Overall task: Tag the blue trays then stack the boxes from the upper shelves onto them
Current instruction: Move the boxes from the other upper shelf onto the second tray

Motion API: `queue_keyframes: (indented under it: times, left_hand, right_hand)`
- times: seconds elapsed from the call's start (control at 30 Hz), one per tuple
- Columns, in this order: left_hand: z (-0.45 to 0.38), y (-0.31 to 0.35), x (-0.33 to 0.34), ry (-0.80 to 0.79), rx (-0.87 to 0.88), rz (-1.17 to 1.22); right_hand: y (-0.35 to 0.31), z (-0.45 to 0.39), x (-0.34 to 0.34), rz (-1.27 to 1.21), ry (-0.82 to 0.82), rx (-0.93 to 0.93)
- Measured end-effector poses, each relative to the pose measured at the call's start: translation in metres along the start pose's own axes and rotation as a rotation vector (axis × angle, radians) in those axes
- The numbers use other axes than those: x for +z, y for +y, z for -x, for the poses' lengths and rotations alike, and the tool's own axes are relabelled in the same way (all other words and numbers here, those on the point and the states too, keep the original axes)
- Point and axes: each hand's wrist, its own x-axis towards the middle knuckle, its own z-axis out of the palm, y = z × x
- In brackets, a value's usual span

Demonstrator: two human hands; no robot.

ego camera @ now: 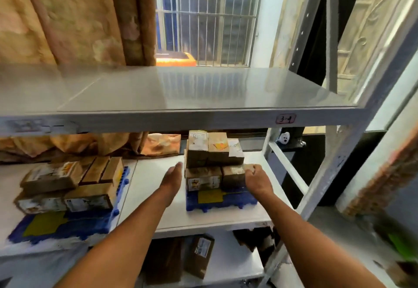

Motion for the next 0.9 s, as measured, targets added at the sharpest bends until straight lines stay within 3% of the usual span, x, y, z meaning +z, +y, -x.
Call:
queue_keyframes:
  times: [0.13,0.33,0.47,0.67,0.77,0.9]
  left_hand:
    - [-0.048,0.007,0.023,0.034,-0.074,0.209]
    - [-0.09,-0.01,0.049,-0.009,-0.151,0.246]
    - [-0.102,-0.026,0.067,-0.033,-0.186,0.187]
    - [-0.116,-0.028,0.062,0.08,-0.168,0.178]
    - [-0.122,-0.026,0.061,0.175,-0.107,0.229]
    - [-0.13,-0.025,0.071,0.156,-0.106,0.269]
  right_hand:
    - [0.019,-0.075,-0.009,-0.044,0.005,0.053]
    - [0.053,-0.131,0.02,-0.151,-0.132,0.259]
    - [0.061,-0.136,0.046,-0.135,-0.144,0.181]
    - [0.07,-0.149,0.038,-0.007,-0.06,0.073]
    - [0.058,-0.161,0.032,-0.068,0.009,-0.042]
    - [0.037,-0.175,0.043,-0.013,-0.11,-0.141]
